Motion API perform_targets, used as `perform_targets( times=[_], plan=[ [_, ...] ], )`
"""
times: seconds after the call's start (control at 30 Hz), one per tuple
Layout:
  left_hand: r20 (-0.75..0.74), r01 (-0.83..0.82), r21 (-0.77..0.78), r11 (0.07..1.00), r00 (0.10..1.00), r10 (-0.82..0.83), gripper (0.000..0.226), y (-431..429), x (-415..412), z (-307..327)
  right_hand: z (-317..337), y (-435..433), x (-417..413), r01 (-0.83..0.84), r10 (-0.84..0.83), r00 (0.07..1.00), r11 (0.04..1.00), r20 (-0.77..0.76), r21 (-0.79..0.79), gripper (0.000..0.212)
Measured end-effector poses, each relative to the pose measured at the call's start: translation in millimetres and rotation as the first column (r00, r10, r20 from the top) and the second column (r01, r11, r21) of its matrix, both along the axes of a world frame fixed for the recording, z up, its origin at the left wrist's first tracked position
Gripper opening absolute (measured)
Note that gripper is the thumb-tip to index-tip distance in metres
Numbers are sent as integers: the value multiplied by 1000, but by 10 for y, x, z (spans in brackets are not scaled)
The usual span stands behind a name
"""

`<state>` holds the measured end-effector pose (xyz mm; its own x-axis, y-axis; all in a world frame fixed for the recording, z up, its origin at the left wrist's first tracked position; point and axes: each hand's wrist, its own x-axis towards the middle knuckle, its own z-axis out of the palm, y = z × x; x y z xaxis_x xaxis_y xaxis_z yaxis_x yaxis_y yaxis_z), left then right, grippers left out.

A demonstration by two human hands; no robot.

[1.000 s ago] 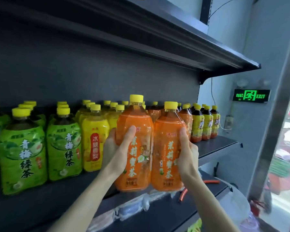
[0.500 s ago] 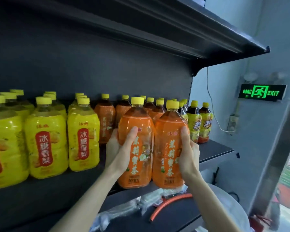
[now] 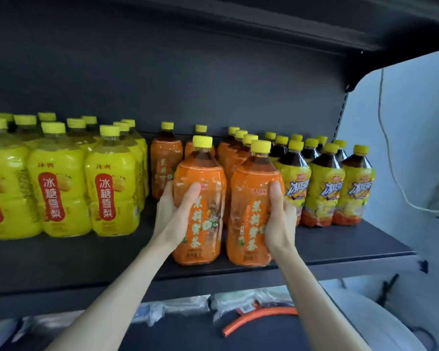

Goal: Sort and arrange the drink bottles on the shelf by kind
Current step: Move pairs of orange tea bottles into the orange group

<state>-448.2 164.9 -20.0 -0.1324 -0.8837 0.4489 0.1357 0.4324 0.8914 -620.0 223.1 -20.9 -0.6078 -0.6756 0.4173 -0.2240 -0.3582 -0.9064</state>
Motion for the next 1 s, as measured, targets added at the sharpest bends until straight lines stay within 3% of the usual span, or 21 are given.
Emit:
perform_targets(
  times=[0.07,0.27,0.37,0.67,0.83,1.0],
  plan=[
    [14,-25,-1,1000,1000,25,82,-34,-48,-15,-37,-59,-54,-30,30,1000,1000,3,3,83],
    [76,-129,33,991,989,126,74,-117,-170,-69,-58,-157,-160,-57,57,998,998,-34,8,80],
    [120,-233,27,972,966,229,83,-42,-190,-167,-82,-192,-203,-54,54,998,999,-31,4,81],
    [65,-217,47,975,975,214,57,9,-217,-224,-76,-240,-221,-39,39,999,999,-17,-32,90],
    [115,-260,72,963,961,251,62,-309,-343,-175,-63,-213,-184,-48,49,999,996,13,-75,78],
    [112,-173,132,976,981,159,59,-599,-390,-115,-27,-192,-156,-72,77,995,994,57,-86,43]
  ],
)
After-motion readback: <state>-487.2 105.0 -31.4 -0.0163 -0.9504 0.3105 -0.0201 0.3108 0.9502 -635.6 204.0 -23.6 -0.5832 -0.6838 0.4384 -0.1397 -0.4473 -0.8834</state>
